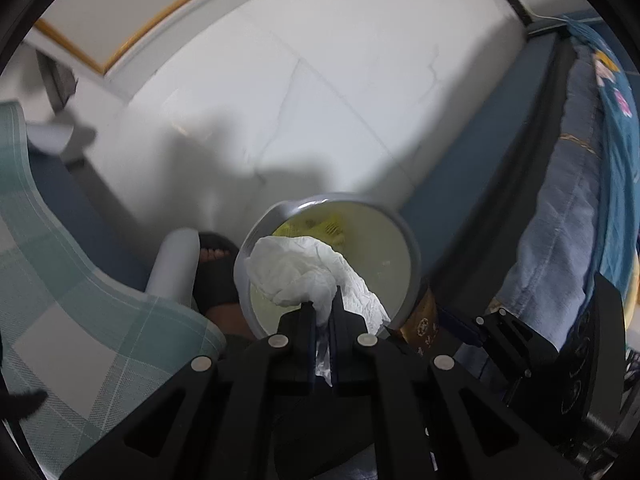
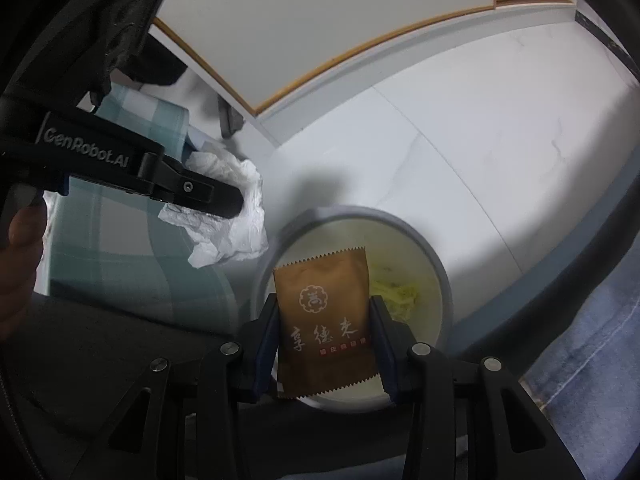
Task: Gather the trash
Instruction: 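Carry the tissue with the left tool while the right tool carries the brown sachet to the bin, then open the left tool over the bin while the right tool releases the brown sachet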
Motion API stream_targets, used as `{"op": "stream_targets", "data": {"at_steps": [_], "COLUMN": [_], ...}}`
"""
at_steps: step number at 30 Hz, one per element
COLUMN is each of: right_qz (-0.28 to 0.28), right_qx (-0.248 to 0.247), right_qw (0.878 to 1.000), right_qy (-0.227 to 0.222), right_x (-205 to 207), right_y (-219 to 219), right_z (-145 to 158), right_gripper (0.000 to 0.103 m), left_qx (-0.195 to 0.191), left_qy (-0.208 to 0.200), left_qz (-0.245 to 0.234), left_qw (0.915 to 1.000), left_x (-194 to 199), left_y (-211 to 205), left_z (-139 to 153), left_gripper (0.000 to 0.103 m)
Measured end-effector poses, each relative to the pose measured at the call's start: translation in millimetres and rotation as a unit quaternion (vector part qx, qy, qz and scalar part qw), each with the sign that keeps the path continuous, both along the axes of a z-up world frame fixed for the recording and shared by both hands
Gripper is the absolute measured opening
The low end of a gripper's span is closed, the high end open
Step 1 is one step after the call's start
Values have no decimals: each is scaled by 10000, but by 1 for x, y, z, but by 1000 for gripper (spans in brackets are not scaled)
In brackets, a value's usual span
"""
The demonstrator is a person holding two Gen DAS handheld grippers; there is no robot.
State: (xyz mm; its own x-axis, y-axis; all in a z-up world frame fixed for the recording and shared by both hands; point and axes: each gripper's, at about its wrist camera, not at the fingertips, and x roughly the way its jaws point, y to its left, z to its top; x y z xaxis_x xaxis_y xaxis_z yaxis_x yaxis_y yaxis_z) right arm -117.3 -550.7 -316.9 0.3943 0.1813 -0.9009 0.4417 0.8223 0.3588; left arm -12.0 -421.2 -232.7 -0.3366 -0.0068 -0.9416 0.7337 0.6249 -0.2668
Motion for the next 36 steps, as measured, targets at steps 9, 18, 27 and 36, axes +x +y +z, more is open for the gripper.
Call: {"op": "stream_targets", "data": {"at_steps": [9, 18, 27, 36], "right_qz": [4, 32, 153, 154], "right_qx": [98, 33, -80, -180], "right_qw": [9987, 9974, 9979, 9991], "right_qy": [497, 716, 622, 361], "right_x": [12, 17, 5, -2], "right_y": [6, 9, 14, 14], "right_z": [-22, -20, -8, 10], "right_gripper": [48, 65, 74, 76], "left_qx": [141, 254, 453, 409], "left_qy": [142, 232, 562, 515], "left_qz": [75, 57, -280, -55], "left_qw": [9998, 9994, 9970, 9978], "left_x": [-2, -3, -22, -12], "left_y": [2, 4, -3, 0], "left_z": [-6, -16, -34, -40], "left_gripper": [1, 2, 13, 48]}}
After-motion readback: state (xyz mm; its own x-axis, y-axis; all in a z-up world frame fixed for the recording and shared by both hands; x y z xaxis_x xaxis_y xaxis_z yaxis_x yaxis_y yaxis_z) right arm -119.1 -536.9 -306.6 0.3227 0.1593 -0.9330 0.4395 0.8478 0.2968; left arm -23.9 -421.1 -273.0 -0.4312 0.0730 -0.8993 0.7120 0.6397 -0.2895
